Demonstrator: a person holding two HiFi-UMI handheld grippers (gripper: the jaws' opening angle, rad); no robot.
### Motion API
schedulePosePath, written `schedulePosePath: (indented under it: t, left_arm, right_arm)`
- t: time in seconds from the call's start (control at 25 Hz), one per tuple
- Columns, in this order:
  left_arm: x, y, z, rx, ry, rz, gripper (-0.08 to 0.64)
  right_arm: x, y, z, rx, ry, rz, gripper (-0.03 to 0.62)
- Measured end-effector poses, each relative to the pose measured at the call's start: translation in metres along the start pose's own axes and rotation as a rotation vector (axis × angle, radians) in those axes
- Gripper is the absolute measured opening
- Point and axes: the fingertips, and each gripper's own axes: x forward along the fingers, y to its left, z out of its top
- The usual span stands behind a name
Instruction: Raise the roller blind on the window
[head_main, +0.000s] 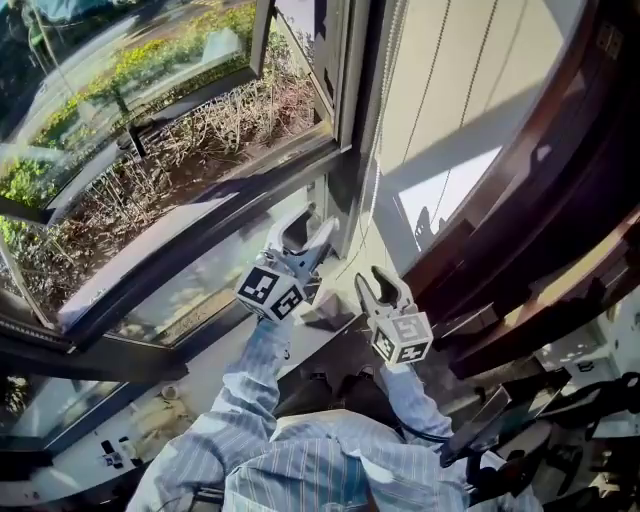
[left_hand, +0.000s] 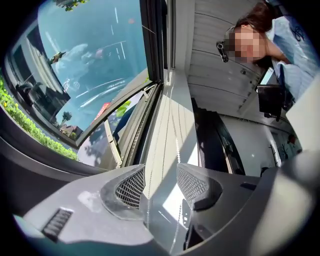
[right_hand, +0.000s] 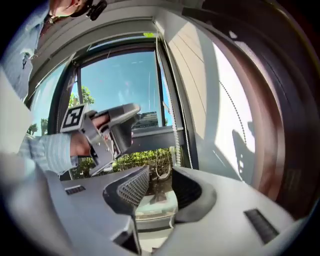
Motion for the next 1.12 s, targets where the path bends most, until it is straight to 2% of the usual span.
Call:
schedulePosePath:
  t: [0.12, 0.2, 0.36, 0.44, 0.48, 0.68, 0.92, 1.12]
  left_arm:
    - [-0.025, -0.009, 0.003, 0.087, 0.004, 0.049, 0.175]
    - [-0.043, -0.018, 0.007, 0.106, 0.003, 0.077, 0.173]
    - [-0.073, -0.058, -0.006, 0.078, 0.029, 0.107, 0.150]
    - [-0.093, -0.086, -0.021, 0.070, 0.051, 0.136, 0.049]
    - [-0.104, -0.099, -0.028, 0.062, 0.057, 0.159, 0.024]
    - [-0.160, -0.168, -0.063, 0.001, 0.090, 0.290, 0.006]
    - [-0.217, -0.242, -0.082, -0.082, 0.136, 0.396, 0.005]
    - [-0.257, -0.277, -0.074, -0.108, 0.116, 0.450, 0.005]
  right_arm:
    - [-0.015, 0.002, 0.017, -0.009, -0.040, 0.003, 0.124]
    - [-0.023, 0.008, 0.023, -0.008, -0.054, 0.036, 0.124]
    - [-0.053, 0.018, 0.024, 0.019, -0.076, 0.100, 0.122]
    - [-0.074, 0.025, 0.015, 0.027, -0.066, 0.139, 0.077]
    - [-0.085, 0.030, 0.008, 0.021, -0.059, 0.160, 0.048]
    - [-0.150, 0.059, -0.024, -0.054, -0.011, 0.281, 0.011]
    - [-0.210, 0.090, -0.050, -0.014, 0.027, 0.385, 0.006]
    - [-0.244, 0.122, -0.058, 0.002, 0.010, 0.443, 0.006]
